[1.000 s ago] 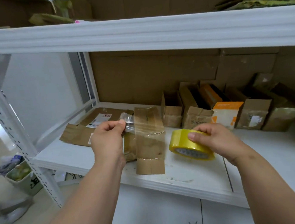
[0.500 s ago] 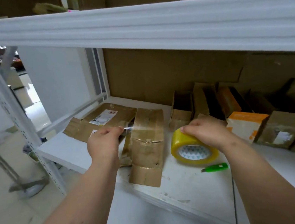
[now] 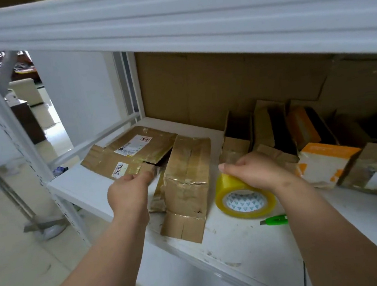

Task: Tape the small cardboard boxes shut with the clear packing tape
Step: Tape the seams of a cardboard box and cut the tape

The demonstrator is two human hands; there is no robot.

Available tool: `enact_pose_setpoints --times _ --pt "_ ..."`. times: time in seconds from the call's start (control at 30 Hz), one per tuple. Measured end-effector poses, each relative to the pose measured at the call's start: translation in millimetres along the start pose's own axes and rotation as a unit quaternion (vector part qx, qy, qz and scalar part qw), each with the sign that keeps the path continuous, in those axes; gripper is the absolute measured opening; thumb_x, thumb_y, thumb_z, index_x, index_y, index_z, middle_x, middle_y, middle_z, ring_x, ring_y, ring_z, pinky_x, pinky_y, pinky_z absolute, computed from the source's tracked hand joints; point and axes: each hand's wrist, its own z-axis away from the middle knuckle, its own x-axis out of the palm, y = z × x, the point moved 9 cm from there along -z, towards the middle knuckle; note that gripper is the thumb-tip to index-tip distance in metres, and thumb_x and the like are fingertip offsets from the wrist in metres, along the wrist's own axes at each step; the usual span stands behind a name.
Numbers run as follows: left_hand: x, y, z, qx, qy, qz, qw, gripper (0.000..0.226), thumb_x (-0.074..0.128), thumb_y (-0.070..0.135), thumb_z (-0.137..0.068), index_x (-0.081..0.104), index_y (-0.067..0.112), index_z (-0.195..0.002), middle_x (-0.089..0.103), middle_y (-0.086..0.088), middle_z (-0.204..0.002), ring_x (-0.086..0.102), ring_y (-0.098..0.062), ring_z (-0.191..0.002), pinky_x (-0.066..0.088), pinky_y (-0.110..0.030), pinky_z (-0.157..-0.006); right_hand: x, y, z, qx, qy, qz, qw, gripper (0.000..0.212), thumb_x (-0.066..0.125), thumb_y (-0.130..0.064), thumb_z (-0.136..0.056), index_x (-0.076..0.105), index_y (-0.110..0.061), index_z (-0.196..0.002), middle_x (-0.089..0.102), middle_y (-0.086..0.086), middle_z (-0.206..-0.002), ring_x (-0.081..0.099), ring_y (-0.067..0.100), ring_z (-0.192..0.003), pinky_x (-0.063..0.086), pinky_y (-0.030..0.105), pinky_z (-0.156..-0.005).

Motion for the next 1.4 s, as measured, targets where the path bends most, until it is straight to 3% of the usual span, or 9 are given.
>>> enact_pose_setpoints --times 0.33,0.47,0.6,0.67,0.8,0.9,1.0,1.17,1.4 --pt "10.4 -37.7 -13.4 -0.029 -0.048 -0.09 0.994 0.033 0.075 0.025 -0.08 0.067 -0.006 -0.087 0.059 -0.014 -0.079 0.052 -0.027 -0.077 0.044 -0.034 -0.071 28.0 -5.9 -4.7 0.038 -0.016 0.117 0.992 0.067 0.048 -0.086 -0.074 0.063 -0.021 -0.081 0.065 -0.001 -0.085 0.063 0.019 -0.082 0.053 0.034 -0.082" --pt "14.5 -33.2 -14.9 0.0 -0.075 -0.127 0.989 0.026 0.074 0.033 -0.086 0.062 0.012 -0.094 0.059 -0.006 -0.089 0.052 -0.025 -0.081 0.044 -0.034 -0.074 28.3 -4.3 -5.9 0.05 -0.02 0.108 0.993 0.066 0.05 -0.085 -0.073 0.064 -0.022 -0.09 0.064 -0.001 -0.089 0.062 0.019 -0.083 0.052 0.032 -0.079" --pt "26.0 -30.2 -13.0 0.033 -0.135 -0.072 0.988 0.007 0.067 0.011 -0.092 0.063 0.015 -0.095 0.06 -0.004 -0.082 0.054 -0.019 -0.069 0.047 -0.031 -0.066 30.0 -5.8 -6.5 0.053 -0.024 0.113 0.992 0.065 0.052 -0.084 -0.073 0.064 -0.023 -0.091 0.064 -0.001 -0.091 0.062 0.02 -0.086 0.052 0.034 -0.083" --pt "33.1 -30.4 -12.0 0.031 -0.167 -0.053 0.984 0.017 0.057 0.001 -0.095 0.068 0.01 -0.085 0.064 -0.002 -0.067 0.053 -0.011 -0.052 0.047 -0.024 -0.055 29.2 -4.9 -6.1 0.057 -0.023 0.112 0.992 0.062 0.053 -0.083 -0.073 0.063 -0.024 -0.09 0.064 -0.002 -0.09 0.062 0.019 -0.085 0.051 0.033 -0.08" --pt "31.4 -24.4 -13.6 0.023 -0.174 -0.117 0.978 0.036 0.06 0.035 -0.089 0.067 0.001 -0.08 0.066 -0.005 -0.062 0.064 -0.026 -0.067 0.053 -0.042 -0.074 29.5 -5.7 -5.7 0.054 -0.016 0.131 0.99 0.06 0.052 -0.082 -0.074 0.061 -0.024 -0.086 0.063 -0.002 -0.088 0.061 0.019 -0.085 0.051 0.035 -0.084" --pt "35.7 -1.6 -7.1 0.091 -0.175 -0.3 0.933 0.072 0.053 0.072 -0.084 0.067 0.001 -0.088 0.068 -0.009 -0.081 0.064 -0.027 -0.085 0.049 -0.039 -0.079 29.7 -8.7 -5.5 0.052 -0.016 0.127 0.99 0.059 0.053 -0.081 -0.075 0.062 -0.024 -0.084 0.063 -0.002 -0.087 0.061 0.02 -0.085 0.051 0.038 -0.088" --pt "52.4 15.5 5.5 0.167 -0.184 -0.442 0.862 0.054 0.062 0.069 -0.08 0.052 0.017 -0.086 0.057 0.004 -0.081 0.058 -0.02 -0.085 0.052 -0.036 -0.079 29.6 -10.4 -4.3 0.05 -0.017 0.112 0.992 0.054 0.055 -0.078 -0.076 0.061 -0.024 -0.084 0.064 -0.002 -0.088 0.061 0.02 -0.087 0.051 0.041 -0.09" --pt "63.2 -13.7 -1.9 0.042 -0.213 -0.285 0.934 0.043 0.079 0.036 -0.072 0.049 0.017 -0.096 0.059 -0.004 -0.096 0.06 -0.025 -0.09 0.057 -0.045 -0.082 30.1 -18.1 1.7 0.033 0.009 0.08 0.996 0.048 0.046 -0.071 -0.081 0.061 -0.024 -0.081 0.063 -0.002 -0.082 0.059 0.018 -0.083 0.044 0.046 -0.096" --pt "57.8 -8.7 2.8 0.1 -0.172 -0.34 0.919 0.062 0.078 0.063 -0.068 0.043 0.018 -0.093 0.054 0.007 -0.084 0.059 -0.023 -0.092 0.053 -0.044 -0.087 32.1 -20.2 -3.5 0.077 0.003 0.118 0.99 0.074 0.04 -0.091 -0.064 0.063 -0.026 -0.091 0.058 -0.005 -0.081 0.058 0.019 -0.086 0.042 0.045 -0.097"
